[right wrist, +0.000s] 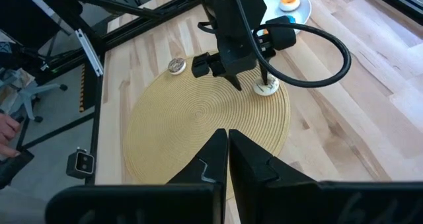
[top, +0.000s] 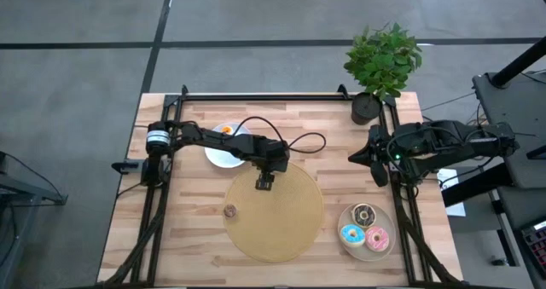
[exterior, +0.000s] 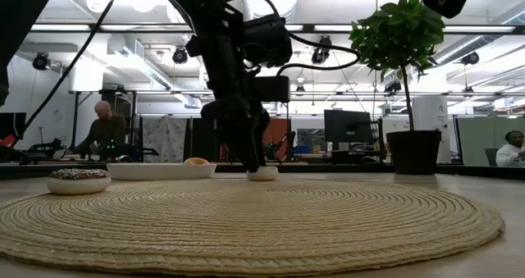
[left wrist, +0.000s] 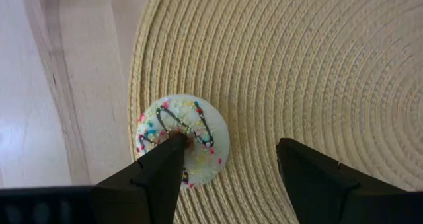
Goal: Pick & Place donuts
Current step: Put the small white donut into the white plate
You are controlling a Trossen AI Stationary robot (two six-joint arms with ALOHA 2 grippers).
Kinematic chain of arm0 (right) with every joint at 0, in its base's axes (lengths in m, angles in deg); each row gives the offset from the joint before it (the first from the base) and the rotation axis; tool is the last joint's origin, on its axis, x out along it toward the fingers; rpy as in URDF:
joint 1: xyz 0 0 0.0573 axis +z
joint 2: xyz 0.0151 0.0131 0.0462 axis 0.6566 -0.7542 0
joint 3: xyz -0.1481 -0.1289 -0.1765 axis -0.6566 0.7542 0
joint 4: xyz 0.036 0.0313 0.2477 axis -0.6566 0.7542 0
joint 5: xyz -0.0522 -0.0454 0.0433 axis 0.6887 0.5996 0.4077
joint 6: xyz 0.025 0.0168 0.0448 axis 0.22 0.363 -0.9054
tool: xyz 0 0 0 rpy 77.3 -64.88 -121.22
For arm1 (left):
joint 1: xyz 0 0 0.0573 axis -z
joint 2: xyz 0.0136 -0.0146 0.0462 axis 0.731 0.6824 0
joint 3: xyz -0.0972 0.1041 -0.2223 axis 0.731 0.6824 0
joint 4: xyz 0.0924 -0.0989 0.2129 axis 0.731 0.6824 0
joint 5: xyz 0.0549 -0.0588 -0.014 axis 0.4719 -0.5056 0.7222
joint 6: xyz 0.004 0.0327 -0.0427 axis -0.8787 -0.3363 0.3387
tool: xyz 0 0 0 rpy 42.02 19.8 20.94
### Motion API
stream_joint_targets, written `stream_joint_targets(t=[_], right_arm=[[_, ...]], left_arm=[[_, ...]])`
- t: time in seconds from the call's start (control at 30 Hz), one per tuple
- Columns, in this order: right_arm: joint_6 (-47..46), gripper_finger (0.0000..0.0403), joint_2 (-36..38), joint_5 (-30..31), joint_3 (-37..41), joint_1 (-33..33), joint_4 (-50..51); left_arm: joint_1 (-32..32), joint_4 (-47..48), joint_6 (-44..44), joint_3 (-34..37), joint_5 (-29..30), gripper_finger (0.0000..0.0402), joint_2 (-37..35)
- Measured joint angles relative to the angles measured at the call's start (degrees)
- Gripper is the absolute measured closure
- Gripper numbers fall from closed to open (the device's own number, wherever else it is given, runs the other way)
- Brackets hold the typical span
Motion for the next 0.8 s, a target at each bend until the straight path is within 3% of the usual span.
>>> stream_joint_targets(t=[0.8], right_arm=[[-1.31, 0.0394, 0.00, 1.01, 0.02, 0.01, -0.02]], left_arm=[[-0.07, -2.85, 0.20, 1.54, -0.99, 0.0189, 0.00]])
